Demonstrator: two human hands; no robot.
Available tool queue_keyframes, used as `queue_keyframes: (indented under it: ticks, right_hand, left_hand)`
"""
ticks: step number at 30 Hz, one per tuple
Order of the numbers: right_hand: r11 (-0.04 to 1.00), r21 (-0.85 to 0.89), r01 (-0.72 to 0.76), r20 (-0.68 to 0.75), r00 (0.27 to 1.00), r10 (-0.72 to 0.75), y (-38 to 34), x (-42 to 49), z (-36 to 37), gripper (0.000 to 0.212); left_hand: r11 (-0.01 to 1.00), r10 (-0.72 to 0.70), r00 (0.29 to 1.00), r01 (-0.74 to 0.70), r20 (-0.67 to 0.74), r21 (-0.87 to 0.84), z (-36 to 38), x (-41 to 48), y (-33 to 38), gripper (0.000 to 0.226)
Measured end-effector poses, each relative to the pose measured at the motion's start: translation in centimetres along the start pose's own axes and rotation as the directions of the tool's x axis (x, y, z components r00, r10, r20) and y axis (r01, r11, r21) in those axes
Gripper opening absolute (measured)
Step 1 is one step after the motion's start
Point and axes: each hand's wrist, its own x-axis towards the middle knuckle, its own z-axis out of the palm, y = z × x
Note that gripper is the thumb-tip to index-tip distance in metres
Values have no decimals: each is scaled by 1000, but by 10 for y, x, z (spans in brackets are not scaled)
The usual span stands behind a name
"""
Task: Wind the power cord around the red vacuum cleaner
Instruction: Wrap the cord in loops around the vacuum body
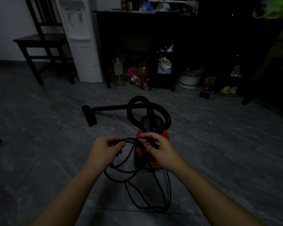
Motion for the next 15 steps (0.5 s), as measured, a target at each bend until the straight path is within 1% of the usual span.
queue_keyframes:
  ticks: [5, 8, 11, 15]
  right_hand:
    - [1000, 1, -19, 8, 1000, 19, 4, 2, 2, 31]
    - [997, -68, 24, -9, 1000, -25, 3, 4, 1, 32]
    - [993, -99, 67, -23, 997, -69, 1, 3, -1, 26]
    - [985, -142, 101, -27, 994, -106, 0, 1, -6, 18]
  left_hand:
    - [1000, -3, 1000, 3, 7, -9, -1, -2, 4, 11]
    - [1000, 5, 1000, -5, 11, -5, -1, -3, 5, 12]
    - [1000, 9, 999, -9, 32, -7, -2, -5, 6, 15]
    - [1000, 14, 995, -16, 99, 19, 0, -8, 7, 14]
